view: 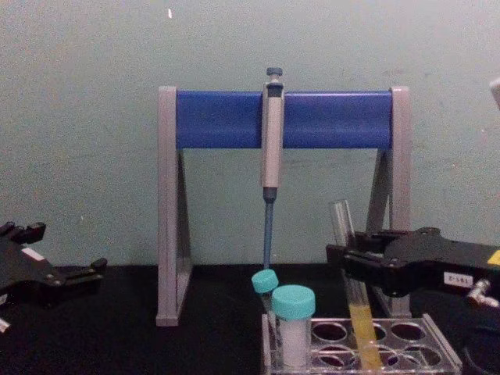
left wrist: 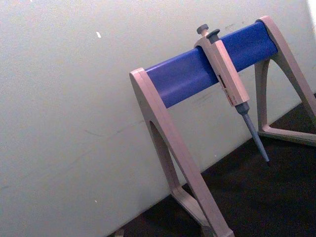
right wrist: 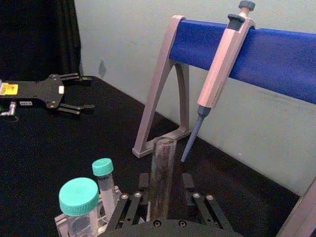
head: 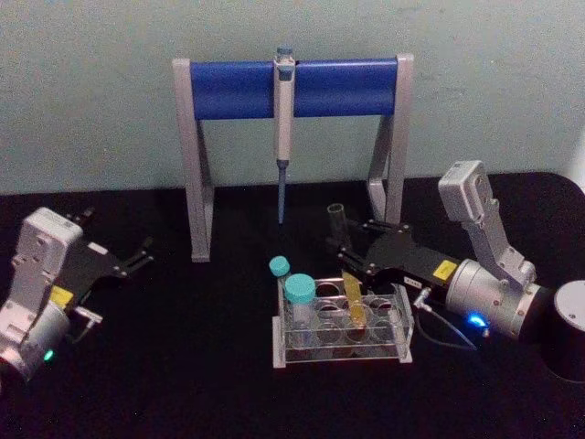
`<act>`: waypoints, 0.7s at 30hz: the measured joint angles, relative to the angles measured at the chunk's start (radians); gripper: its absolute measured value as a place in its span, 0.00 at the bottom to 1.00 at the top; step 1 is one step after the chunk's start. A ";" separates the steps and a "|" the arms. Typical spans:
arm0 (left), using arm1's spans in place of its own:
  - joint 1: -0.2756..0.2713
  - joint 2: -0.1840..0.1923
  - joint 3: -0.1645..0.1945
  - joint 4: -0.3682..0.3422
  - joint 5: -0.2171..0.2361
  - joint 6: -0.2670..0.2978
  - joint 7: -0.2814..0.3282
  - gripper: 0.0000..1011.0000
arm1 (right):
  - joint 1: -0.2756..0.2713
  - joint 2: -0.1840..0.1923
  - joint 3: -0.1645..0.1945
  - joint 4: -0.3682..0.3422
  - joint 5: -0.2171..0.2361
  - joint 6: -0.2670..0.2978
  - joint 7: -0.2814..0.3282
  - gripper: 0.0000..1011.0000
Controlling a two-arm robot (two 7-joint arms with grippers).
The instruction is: Pick up the test tube from the test tube rack, shake it, then place it back into the test tube rack.
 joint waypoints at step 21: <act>0.000 0.000 0.000 0.000 0.000 0.000 0.000 0.99 | 0.000 0.000 0.000 0.000 0.001 -0.001 0.000 0.23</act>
